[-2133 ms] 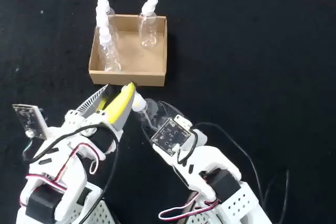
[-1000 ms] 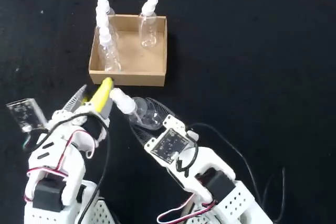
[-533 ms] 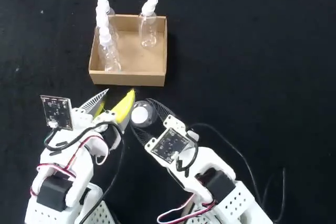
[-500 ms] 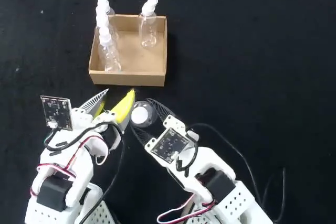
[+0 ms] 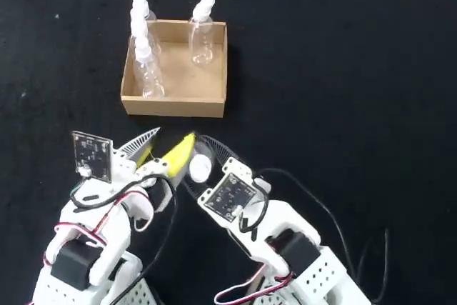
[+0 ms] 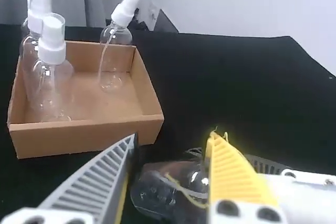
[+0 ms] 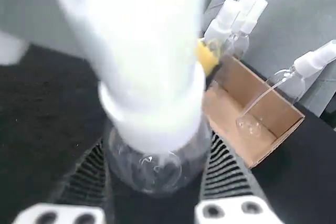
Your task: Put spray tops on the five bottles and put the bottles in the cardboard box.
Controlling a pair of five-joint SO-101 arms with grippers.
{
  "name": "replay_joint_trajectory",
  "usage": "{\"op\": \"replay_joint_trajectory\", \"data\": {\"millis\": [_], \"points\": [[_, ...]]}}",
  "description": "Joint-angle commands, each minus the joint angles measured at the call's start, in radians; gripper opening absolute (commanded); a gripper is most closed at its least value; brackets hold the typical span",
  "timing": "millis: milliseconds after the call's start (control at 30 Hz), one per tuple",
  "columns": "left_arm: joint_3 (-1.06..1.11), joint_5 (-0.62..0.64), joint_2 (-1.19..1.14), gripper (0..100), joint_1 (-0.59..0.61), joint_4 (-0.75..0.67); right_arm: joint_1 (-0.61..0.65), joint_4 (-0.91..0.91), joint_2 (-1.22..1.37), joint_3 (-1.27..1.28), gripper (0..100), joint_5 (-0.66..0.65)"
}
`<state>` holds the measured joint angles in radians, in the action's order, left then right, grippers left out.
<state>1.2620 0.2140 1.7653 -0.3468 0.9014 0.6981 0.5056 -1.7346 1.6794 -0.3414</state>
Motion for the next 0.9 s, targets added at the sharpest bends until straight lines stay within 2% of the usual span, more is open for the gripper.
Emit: {"op": "replay_joint_trajectory", "data": {"millis": [0,100,533,867], "points": [[-0.013,-0.015,-0.002,20,-0.035,0.005,0.02,0.006,-0.019,-0.044,3.5,0.006],[-0.016,-0.015,-0.002,20,-0.021,0.003,0.02,0.006,-0.019,-0.042,3.5,0.006],[-0.01,-0.023,-0.002,20,0.271,-0.118,0.017,0.072,-0.019,-0.047,3.5,0.006],[0.044,-0.025,-0.002,20,0.47,-0.118,-0.12,0.071,-0.019,-0.054,3.5,0.006]]}}
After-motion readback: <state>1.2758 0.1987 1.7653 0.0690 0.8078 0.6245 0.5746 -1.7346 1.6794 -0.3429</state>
